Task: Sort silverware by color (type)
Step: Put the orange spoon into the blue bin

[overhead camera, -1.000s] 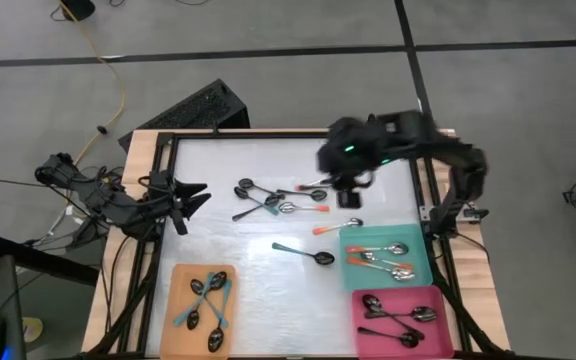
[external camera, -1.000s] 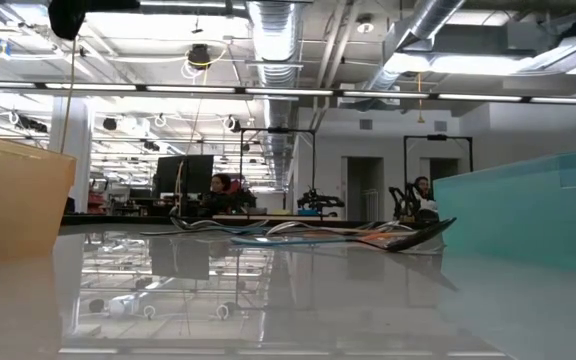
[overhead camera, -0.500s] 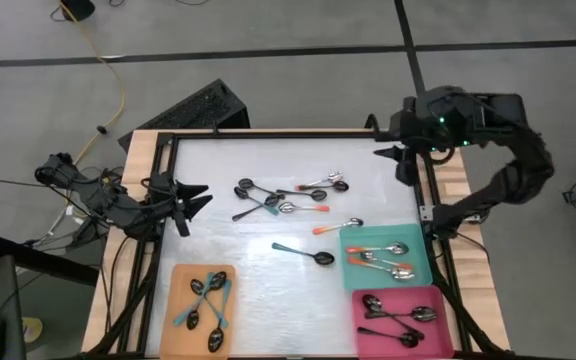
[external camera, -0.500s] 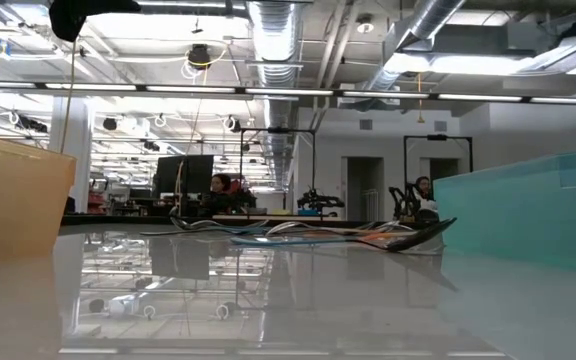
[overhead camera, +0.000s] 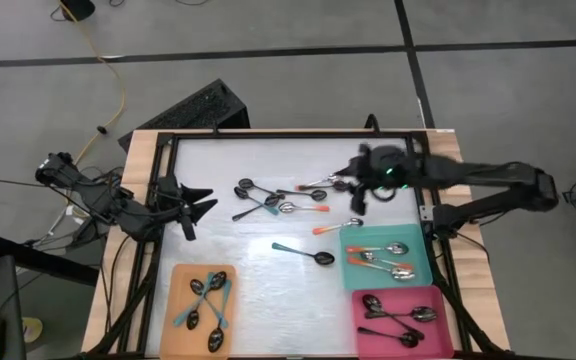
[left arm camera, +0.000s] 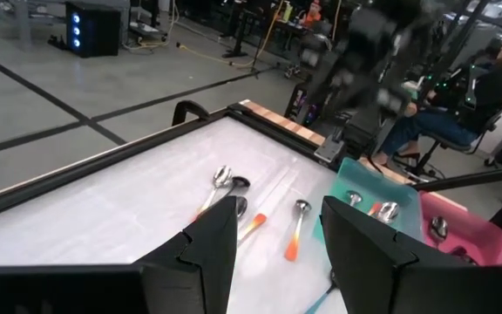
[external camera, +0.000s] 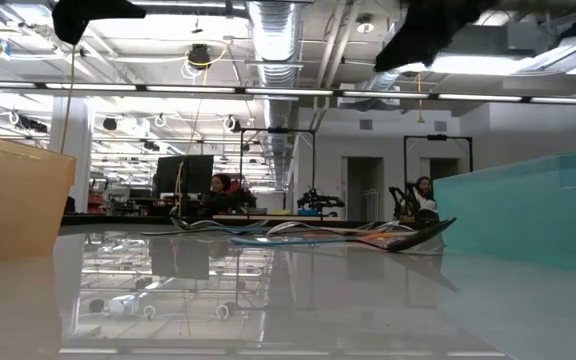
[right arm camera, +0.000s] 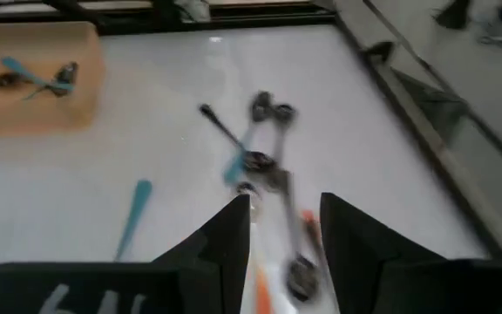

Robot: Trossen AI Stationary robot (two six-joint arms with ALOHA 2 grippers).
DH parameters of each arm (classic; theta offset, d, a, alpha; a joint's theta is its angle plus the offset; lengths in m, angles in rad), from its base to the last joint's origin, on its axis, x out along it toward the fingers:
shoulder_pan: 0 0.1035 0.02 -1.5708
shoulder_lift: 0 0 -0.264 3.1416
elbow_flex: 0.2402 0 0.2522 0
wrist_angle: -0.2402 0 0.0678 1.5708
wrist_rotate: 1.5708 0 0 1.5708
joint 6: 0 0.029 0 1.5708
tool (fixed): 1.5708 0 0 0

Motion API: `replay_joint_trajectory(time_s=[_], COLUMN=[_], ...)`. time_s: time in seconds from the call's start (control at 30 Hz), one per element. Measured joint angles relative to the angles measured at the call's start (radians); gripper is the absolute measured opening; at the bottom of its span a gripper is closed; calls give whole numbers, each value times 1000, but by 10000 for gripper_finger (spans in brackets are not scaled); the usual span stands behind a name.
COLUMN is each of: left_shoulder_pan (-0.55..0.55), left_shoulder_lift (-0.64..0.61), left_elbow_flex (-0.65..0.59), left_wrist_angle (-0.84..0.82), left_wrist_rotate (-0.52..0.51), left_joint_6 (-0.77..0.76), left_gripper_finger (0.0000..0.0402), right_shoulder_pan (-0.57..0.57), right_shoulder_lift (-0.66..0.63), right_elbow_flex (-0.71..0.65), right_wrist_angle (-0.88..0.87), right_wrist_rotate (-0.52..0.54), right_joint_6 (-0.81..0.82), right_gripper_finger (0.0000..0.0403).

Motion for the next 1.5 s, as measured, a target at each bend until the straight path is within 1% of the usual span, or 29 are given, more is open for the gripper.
replay_joint_trajectory(time_s=[0.07, 0.17, 0.27, 0.37, 0.5, 0.7, 0.93, 1.13, 1.23, 1.43, 1.5], left_shoulder_pan=[0, 0, 0, 0, 0, 0, 0, 0, 0, 0, 0], left_shoulder_lift=[3, 3, 3, 3, 3, 3, 3, 8, 9, 9, 9], left_elbow_flex=[0, 0, 0, 0, 0, 0, 0, 0, 0, 0, 0], left_wrist_angle=[2, 4, 4, 5, 5, 5, -2, -8, -16, -16, -16], left_wrist_rotate=[0, 0, -12, -25, -25, -25, -25, -31, -31, -31, -31], left_joint_6=[0, 0, 0, 0, 0, 0, 0, -3, -7, -12, -16], left_gripper_finger=[151, 151, 151, 151, 151, 151, 151, 151, 151, 151, 151], right_shoulder_pan=[6, 15, 17, 17, 6, -20, -52, -54, -53, -54, -57], right_shoulder_lift=[43, 139, 267, 394, 539, 690, 788, 831, 832, 834, 834], right_elbow_flex=[-102, -207, -243, -231, -178, -104, -23, 3, 3, 3, 3], right_wrist_angle=[188, 440, 610, 696, 691, 632, 517, 512, 509, 504, 504], right_wrist_rotate=[-33, -60, -62, -61, -61, -54, -52, -53, -54, -55, -55], right_joint_6=[18, 40, 67, 73, 73, 73, 70, 74, 74, 111, 132], right_gripper_finger=[148, 148, 148, 148, 148, 148, 148, 144, 118, 22, 11])
